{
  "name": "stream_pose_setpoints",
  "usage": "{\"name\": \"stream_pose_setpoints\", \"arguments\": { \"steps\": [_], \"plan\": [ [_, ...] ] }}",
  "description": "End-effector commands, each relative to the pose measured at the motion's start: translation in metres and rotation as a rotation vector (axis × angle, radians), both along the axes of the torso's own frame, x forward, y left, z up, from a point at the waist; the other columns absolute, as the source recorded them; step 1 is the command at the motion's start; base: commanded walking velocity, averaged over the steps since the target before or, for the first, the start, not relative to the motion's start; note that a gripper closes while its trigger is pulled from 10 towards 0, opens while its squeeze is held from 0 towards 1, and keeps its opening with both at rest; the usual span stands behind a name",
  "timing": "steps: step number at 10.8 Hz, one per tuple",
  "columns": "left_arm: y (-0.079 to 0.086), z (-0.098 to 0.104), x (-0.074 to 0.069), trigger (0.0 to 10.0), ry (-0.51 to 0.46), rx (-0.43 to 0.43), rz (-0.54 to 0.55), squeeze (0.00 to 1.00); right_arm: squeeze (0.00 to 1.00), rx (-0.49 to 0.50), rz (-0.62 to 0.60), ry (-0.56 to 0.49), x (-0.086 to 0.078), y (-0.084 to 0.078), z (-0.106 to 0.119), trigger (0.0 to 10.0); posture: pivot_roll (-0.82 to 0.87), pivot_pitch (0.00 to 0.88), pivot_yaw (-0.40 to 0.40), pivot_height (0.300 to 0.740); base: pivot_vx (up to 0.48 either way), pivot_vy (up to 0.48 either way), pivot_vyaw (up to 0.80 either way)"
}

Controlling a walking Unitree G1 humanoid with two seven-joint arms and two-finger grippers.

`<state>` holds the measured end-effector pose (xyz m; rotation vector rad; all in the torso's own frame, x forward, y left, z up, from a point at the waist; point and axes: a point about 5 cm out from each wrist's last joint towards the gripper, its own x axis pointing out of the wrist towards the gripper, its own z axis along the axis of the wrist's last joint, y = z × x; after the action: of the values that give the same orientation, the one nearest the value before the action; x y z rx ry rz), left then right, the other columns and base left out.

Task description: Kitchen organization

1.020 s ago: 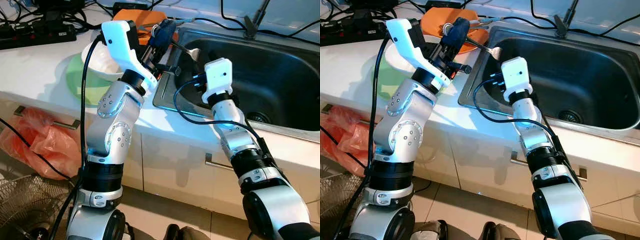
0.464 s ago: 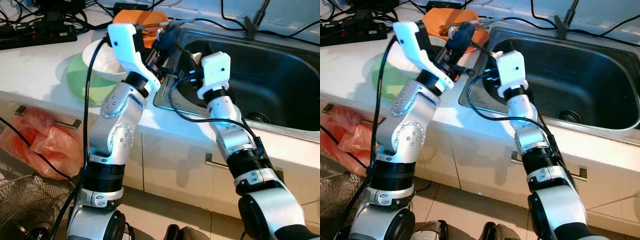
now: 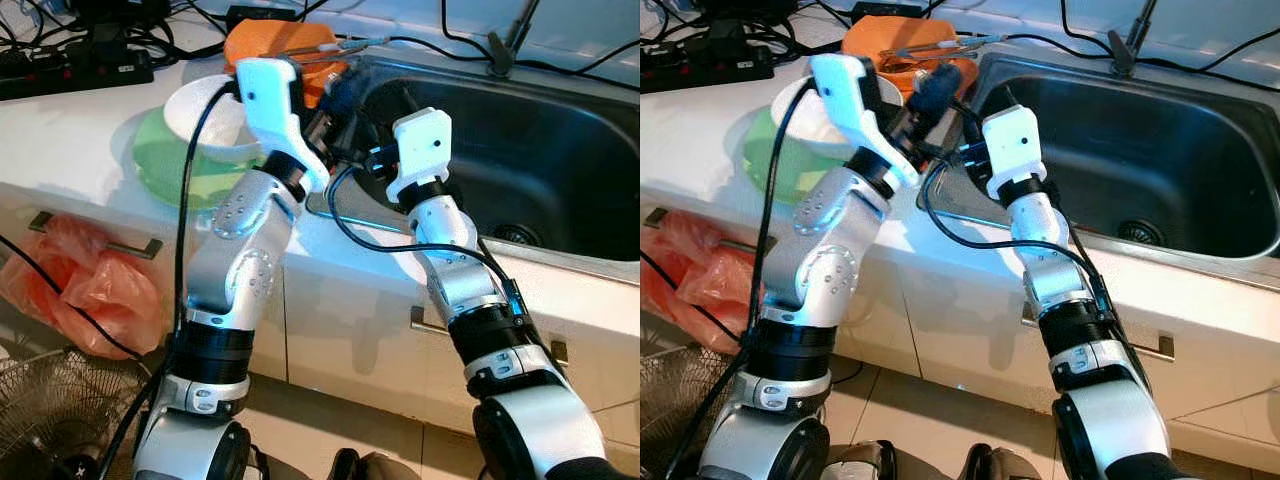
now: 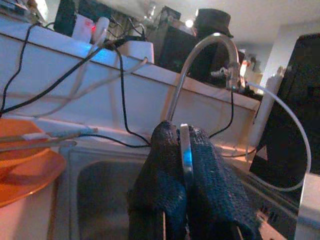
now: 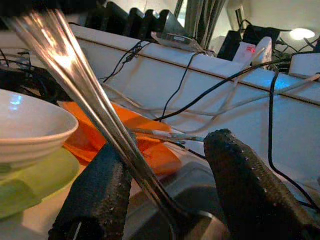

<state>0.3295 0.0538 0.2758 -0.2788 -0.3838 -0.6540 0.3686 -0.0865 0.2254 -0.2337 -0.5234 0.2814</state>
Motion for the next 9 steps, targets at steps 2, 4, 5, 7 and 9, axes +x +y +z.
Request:
{"name": "stream_pose_setpoints", "arguments": {
  "steps": [2,4,5,7,9],
  "plan": [
    [-0.0032,-0.0039,0.0016,10.0,0.012,0.031,0.006,0.0,0.0,0.022,0.008,-0.012,-0.0027,-0.0017,0.0037,10.0,0.08,0.159,-0.019,0.74,0.0,0.0,0.0],
    [-0.0034,-0.002,0.001,10.0,0.0,0.031,0.01,0.0,0.0,0.019,0.013,-0.002,-0.0036,-0.0016,0.0014,1.6,0.08,0.161,-0.02,0.74,0.0,0.0,0.0],
    [-0.0023,-0.0005,0.0009,10.0,-0.006,0.025,0.015,0.0,0.0,0.016,0.014,0.003,-0.0035,-0.0016,0.0001,0.0,0.09,0.162,-0.022,0.74,0.0,0.0,0.0],
    [-0.0006,0.0014,0.0015,10.0,-0.009,0.011,0.02,0.0,0.0,0.013,0.014,0.011,-0.0029,-0.0013,-0.0017,0.0,0.08,0.163,-0.021,0.74,0.0,0.0,0.0],
    [-0.0007,0.0013,0.0016,10.0,-0.007,0.009,0.017,0.0,0.0,0.013,0.017,0.015,-0.0034,-0.001,-0.0022,0.0,0.08,0.163,-0.019,0.74,0.0,0.0,0.0]
  ]
}}
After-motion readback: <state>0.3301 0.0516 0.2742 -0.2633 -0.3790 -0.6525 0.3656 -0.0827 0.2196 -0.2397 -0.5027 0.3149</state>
